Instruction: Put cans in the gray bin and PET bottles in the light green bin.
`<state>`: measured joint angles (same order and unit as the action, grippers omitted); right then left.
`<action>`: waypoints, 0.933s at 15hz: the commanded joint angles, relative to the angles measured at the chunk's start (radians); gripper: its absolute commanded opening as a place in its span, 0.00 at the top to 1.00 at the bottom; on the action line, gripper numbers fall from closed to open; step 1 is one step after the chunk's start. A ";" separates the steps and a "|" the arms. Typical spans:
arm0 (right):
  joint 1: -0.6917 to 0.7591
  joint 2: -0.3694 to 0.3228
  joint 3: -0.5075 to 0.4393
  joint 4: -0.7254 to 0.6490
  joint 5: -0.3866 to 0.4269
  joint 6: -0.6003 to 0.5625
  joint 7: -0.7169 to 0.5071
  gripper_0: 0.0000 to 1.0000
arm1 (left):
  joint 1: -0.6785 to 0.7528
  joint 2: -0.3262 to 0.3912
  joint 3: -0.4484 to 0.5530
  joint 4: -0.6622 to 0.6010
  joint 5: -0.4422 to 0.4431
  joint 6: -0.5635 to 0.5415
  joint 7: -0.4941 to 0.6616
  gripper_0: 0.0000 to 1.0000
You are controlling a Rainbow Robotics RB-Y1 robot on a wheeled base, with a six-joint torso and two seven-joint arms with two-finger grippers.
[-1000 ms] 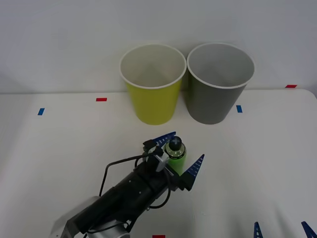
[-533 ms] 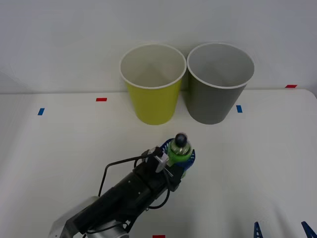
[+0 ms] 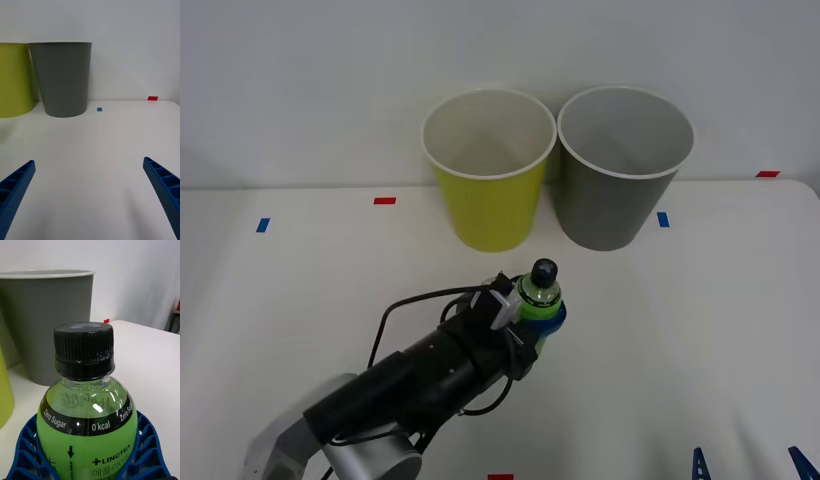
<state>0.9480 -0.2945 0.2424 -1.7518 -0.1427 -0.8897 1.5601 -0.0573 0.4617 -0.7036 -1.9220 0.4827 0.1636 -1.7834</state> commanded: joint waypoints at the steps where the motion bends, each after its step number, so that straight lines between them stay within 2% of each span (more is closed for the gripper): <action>1: 0.000 0.000 0.000 0.000 0.000 0.000 0.000 0.00 | 0.044 0.051 0.141 -0.190 0.028 0.214 0.013 1.00; 5: 0.000 0.000 0.000 0.000 0.000 0.000 0.000 0.00 | 0.044 0.121 0.296 -0.353 0.089 0.412 0.052 1.00; 9: 0.000 0.000 0.000 0.000 0.000 0.000 0.000 0.00 | 0.044 0.160 0.415 -0.400 0.240 0.439 0.061 1.00; 12: 0.000 0.000 0.000 0.000 0.000 0.000 0.000 0.00 | 0.044 0.180 0.547 -0.505 0.269 0.599 0.075 1.00; 14: 0.000 0.000 0.000 0.000 0.000 0.000 0.000 0.00 | 0.042 0.186 0.628 -0.528 0.358 0.625 0.088 1.00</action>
<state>0.9480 -0.2945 0.2424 -1.7518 -0.1426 -0.8897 1.5601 -0.0139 0.6410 -0.1281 -2.4361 0.7803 0.7756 -1.7063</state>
